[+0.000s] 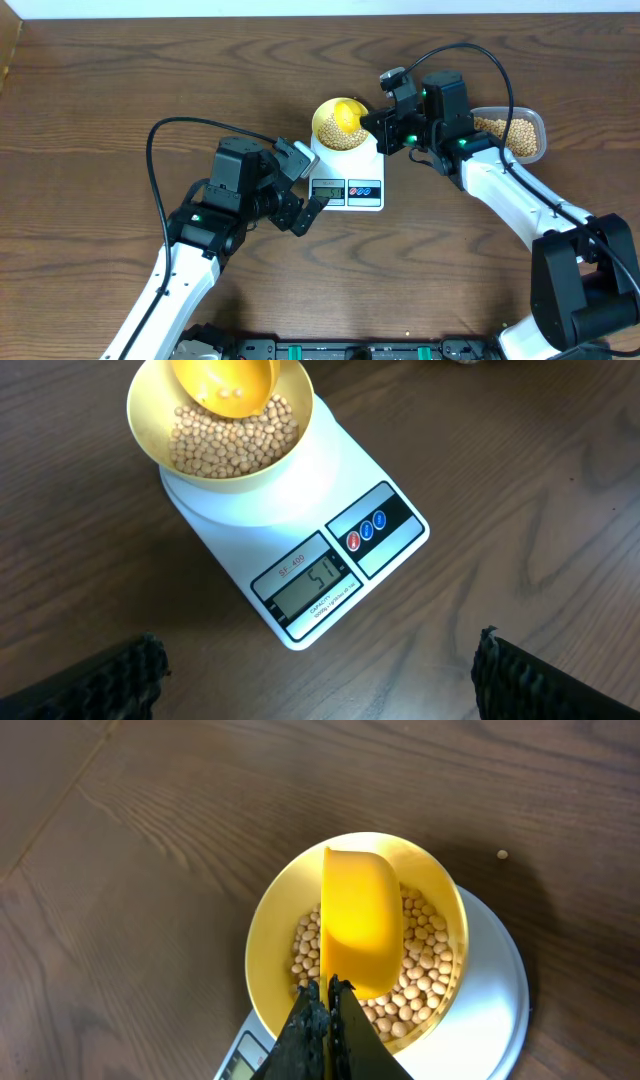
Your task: Scoop item into bowl and weigh 50g on scale
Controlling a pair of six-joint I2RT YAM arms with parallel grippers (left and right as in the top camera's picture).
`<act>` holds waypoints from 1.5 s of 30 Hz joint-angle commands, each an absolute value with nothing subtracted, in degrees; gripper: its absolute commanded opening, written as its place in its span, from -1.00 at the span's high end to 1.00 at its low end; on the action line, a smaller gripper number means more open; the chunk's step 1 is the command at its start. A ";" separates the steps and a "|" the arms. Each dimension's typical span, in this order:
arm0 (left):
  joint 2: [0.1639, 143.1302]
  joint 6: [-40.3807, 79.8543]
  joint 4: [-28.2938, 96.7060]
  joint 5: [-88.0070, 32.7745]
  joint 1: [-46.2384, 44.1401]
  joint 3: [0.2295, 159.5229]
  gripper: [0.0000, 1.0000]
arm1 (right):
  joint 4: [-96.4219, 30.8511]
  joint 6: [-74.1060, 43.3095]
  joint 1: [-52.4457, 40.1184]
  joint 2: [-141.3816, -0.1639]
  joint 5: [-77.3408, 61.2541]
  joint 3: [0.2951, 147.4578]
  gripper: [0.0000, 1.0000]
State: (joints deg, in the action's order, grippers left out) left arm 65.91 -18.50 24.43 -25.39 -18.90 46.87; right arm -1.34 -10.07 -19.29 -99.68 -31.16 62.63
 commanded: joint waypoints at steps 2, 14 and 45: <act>66.24 -19.68 24.58 -25.93 -18.72 46.28 -0.99 | -1.13 -10.70 -19.07 -98.30 -33.58 63.75 0.98; 66.24 -19.66 24.58 -25.93 -18.72 46.28 -0.99 | -2.26 -10.66 -19.07 -98.30 -35.09 63.75 0.98; 66.24 -19.66 24.58 -25.93 -18.72 46.28 -0.99 | -6.42 13.37 -21.23 -98.39 -32.69 63.72 0.98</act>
State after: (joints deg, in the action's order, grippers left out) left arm 65.91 -18.50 24.43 -25.39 -18.90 46.87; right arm -6.39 6.44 -20.18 -99.68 -33.43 62.63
